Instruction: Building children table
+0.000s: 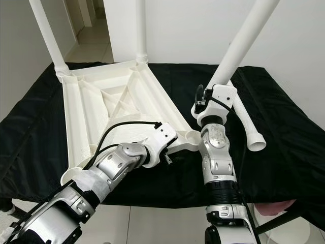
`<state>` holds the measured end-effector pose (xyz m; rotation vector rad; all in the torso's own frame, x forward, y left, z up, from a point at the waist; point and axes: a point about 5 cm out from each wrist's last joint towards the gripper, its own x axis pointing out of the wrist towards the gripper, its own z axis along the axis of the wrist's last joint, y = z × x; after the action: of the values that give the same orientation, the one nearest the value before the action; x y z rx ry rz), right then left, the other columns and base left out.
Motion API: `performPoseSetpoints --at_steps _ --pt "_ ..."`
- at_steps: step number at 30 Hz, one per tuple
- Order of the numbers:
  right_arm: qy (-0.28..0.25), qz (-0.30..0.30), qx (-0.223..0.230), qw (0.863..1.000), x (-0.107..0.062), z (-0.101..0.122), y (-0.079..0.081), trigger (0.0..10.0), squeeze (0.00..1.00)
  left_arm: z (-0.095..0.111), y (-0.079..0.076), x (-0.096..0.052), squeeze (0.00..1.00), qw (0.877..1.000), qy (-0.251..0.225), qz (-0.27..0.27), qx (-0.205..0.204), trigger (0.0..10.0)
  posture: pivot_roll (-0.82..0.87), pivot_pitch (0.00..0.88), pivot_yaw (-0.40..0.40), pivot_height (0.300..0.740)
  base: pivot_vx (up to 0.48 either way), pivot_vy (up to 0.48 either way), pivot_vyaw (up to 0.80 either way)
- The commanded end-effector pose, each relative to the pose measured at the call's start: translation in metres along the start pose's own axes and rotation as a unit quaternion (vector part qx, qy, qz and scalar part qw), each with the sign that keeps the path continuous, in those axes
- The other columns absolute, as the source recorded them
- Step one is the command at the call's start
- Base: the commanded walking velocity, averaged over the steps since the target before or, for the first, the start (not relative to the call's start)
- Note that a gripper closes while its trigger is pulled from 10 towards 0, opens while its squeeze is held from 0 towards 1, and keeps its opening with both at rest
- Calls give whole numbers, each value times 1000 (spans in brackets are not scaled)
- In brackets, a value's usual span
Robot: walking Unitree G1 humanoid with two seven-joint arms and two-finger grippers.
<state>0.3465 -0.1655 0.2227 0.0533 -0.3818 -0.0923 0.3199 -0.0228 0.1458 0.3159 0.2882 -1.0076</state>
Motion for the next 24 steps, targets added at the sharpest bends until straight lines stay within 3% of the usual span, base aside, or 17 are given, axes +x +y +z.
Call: performPoseSetpoints --at_steps 1,2,10,24 --pt "-4 1 0 1000 -1 1 2 10000 0 1 2 1 0 1000 1 12 6 3529 -1 9 44 740 0 0 0" --pt "-4 2 0 1000 -1 1 3 10000 0 1 1 2 0 1000 1 8 9 0 -1 5 45 740 0 0 0" --pt "-3 5 -1 1000 -2 0 3 10000 0 0 -1 2 0 1000 6 2 0 0 0 1 44 740 0 0 0" --pt "2 14 0 1000 -3 -4 8 10000 0 -20 6 -9 0 998 40 -6 56 0 10 0 46 740 0 0 0"
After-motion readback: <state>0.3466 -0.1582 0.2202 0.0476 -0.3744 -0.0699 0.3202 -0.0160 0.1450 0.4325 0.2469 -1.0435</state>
